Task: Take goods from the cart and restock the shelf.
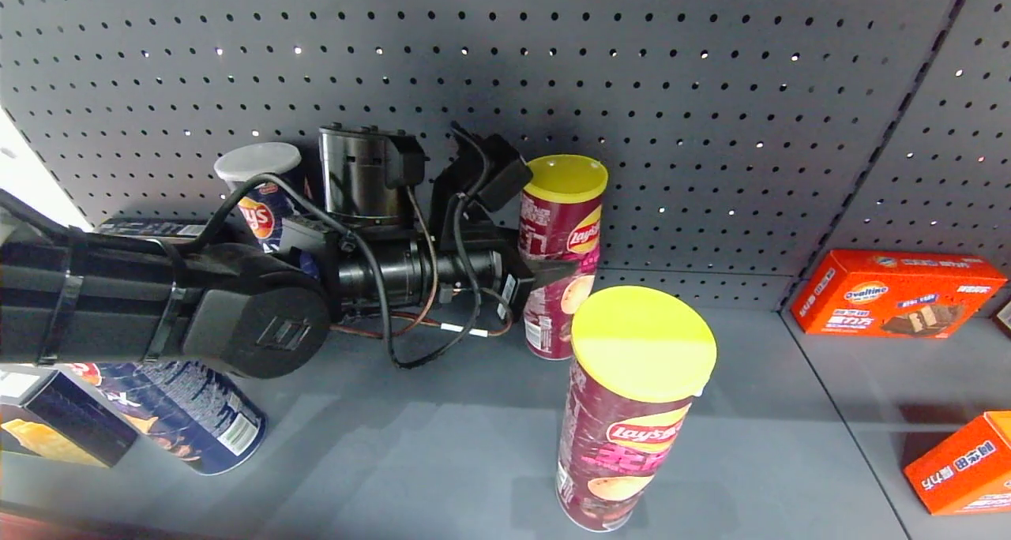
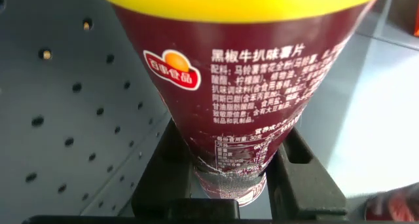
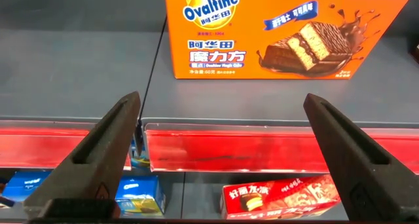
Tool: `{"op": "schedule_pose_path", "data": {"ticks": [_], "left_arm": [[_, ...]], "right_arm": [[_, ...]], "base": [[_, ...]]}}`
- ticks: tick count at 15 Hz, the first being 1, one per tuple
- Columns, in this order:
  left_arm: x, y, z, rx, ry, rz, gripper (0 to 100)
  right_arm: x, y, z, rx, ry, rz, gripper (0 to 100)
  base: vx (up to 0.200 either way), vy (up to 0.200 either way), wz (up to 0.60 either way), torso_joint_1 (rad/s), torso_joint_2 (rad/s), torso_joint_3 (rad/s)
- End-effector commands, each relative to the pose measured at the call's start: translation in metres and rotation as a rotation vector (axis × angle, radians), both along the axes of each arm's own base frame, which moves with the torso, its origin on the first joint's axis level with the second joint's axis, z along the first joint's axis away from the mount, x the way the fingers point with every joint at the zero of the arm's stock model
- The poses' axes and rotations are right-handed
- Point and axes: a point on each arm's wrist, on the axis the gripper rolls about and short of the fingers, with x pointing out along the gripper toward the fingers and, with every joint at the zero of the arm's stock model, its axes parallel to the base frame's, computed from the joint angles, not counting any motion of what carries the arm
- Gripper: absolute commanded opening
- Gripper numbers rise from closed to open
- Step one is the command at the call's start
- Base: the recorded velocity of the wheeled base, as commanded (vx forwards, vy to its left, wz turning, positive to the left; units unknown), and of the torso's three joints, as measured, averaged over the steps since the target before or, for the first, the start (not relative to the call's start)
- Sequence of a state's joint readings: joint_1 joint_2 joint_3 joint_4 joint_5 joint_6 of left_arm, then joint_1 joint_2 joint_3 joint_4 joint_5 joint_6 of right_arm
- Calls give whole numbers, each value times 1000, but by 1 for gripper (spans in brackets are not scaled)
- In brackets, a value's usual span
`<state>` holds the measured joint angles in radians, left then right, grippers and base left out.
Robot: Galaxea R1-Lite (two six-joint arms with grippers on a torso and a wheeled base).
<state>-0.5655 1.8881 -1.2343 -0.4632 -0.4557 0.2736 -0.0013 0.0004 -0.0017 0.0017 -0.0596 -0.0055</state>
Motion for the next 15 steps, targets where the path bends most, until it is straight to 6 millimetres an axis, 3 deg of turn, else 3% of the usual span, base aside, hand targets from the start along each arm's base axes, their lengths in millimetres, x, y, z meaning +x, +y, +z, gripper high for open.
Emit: {"op": "schedule_pose_path", "data": {"ticks": [1, 5, 6, 11, 13, 15], "left_arm": [[1, -3, -3, 3, 5, -5, 0], [2, -4, -7, 13, 12, -7, 0], [2, -4, -8, 16, 13, -8, 100], [0, -2, -5, 7, 0, -1, 100], [-10, 8, 3, 0, -10, 10, 100], [-25, 18, -4, 23, 24, 26, 100]], "right_arm": [[0, 0, 0, -1, 0, -1, 100], [0, 0, 0, -1, 0, -1, 100], [0, 0, 0, -1, 0, -1, 100], [0, 0, 0, -1, 0, -1, 100], [0, 0, 0, -1, -2, -1, 100], [0, 0, 0, -1, 0, -1, 100]], "base": [[0, 0, 0, 0, 0, 0], [0, 0, 0, 0, 0, 0], [0, 0, 0, 0, 0, 0], [0, 0, 0, 0, 0, 0], [0, 0, 0, 0, 0, 0], [0, 0, 0, 0, 0, 0]]}}
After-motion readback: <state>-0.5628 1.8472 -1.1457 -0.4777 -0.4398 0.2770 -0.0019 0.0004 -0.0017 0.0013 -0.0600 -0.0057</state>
